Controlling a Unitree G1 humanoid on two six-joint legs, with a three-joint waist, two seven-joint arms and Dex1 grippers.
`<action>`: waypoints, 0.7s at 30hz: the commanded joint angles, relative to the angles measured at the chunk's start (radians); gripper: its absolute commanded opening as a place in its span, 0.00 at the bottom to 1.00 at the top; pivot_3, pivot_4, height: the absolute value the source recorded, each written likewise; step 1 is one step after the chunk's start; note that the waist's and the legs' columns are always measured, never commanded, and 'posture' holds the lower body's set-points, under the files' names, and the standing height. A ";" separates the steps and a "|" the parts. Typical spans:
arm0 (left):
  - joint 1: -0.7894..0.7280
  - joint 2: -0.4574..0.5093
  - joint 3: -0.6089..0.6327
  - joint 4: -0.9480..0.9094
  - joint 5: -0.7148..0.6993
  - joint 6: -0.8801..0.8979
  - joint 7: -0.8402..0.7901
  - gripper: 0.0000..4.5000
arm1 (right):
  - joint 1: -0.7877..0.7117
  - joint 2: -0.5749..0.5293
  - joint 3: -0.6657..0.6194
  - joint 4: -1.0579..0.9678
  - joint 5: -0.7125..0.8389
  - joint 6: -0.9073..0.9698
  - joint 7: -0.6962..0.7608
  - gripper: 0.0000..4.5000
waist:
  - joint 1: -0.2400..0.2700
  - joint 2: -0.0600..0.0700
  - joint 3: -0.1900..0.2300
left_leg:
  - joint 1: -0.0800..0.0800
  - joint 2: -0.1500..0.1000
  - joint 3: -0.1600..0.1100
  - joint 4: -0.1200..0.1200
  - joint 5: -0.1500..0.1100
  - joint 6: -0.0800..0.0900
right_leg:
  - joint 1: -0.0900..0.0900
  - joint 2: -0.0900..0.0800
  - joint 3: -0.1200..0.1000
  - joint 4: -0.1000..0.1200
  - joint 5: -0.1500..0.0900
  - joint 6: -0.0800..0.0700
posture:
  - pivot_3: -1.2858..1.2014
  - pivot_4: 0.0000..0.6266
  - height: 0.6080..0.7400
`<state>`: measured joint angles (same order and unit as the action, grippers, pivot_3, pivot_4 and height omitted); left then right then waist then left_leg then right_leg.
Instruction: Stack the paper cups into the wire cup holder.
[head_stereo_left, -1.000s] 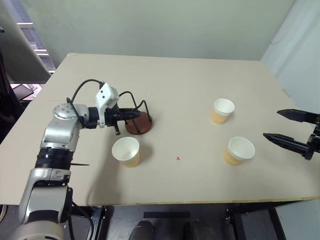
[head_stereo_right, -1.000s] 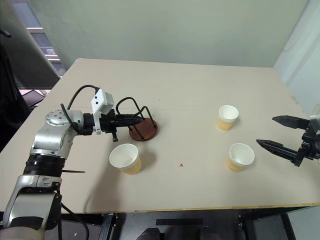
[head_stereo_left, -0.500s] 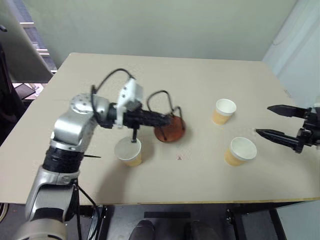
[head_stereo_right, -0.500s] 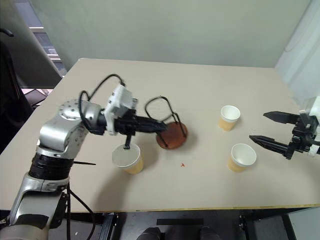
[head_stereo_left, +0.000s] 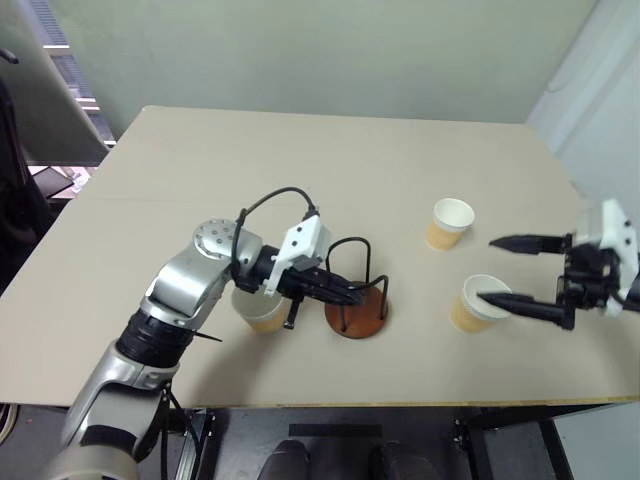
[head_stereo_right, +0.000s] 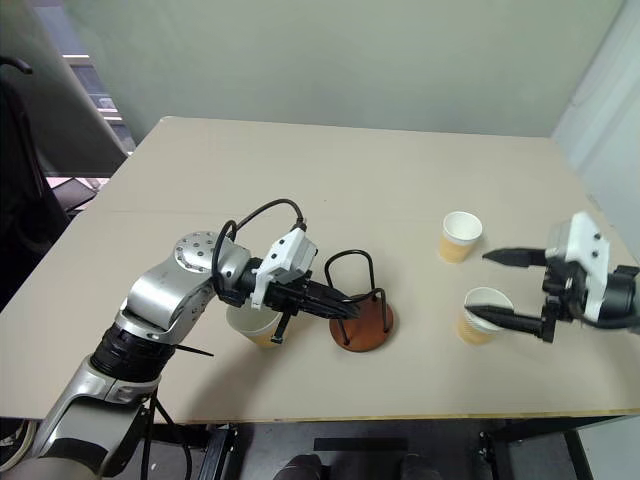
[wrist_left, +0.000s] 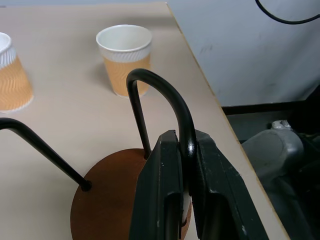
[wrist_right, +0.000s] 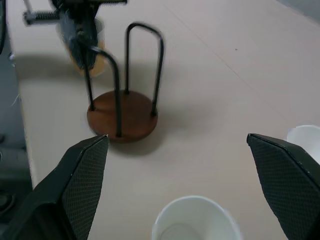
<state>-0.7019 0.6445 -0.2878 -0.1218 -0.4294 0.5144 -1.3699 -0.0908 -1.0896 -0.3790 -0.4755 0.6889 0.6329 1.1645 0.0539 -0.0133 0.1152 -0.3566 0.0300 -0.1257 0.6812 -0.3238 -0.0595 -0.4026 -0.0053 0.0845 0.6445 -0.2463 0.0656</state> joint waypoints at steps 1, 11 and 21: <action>0.012 -0.004 -0.010 -0.059 -0.019 0.010 -0.017 0.01 | 0.004 -0.026 -0.006 -0.052 -0.005 -0.019 0.017 1.00 | 0.000 0.000 0.000 | 0.000 0.000 0.001 0.000 0.000 0.000 | 0.000 0.000 0.000 0.000 0.000 0.000 | 0.52 0.24 1.00; 0.022 -0.020 -0.060 -0.011 0.043 -0.060 -0.039 0.01 | -0.019 -0.027 -0.001 -0.053 0.000 -0.011 0.000 1.00 | 0.000 0.000 0.000 | 0.004 0.000 0.001 0.001 -0.001 0.001 | 0.004 0.000 0.001 0.000 0.000 0.000 | 0.52 0.24 1.00; 0.007 -0.031 -0.069 0.079 0.084 -0.156 -0.088 0.01 | -0.020 -0.018 -0.003 -0.050 -0.006 -0.005 -0.036 1.00 | 0.000 0.000 0.000 | 0.007 0.000 0.001 0.001 -0.001 0.002 | 0.007 0.000 0.001 0.000 0.000 0.000 | 0.52 0.24 1.00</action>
<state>-0.6881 0.6096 -0.3548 -0.0639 -0.3619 0.3639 -1.4437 -0.0994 -1.1047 -0.3681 -0.5126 0.6817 0.6321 1.1389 0.0536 -0.0129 0.1149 -0.3496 0.0298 -0.1246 0.6818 -0.3247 -0.0577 -0.3952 -0.0055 0.0855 0.6444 -0.2460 0.0660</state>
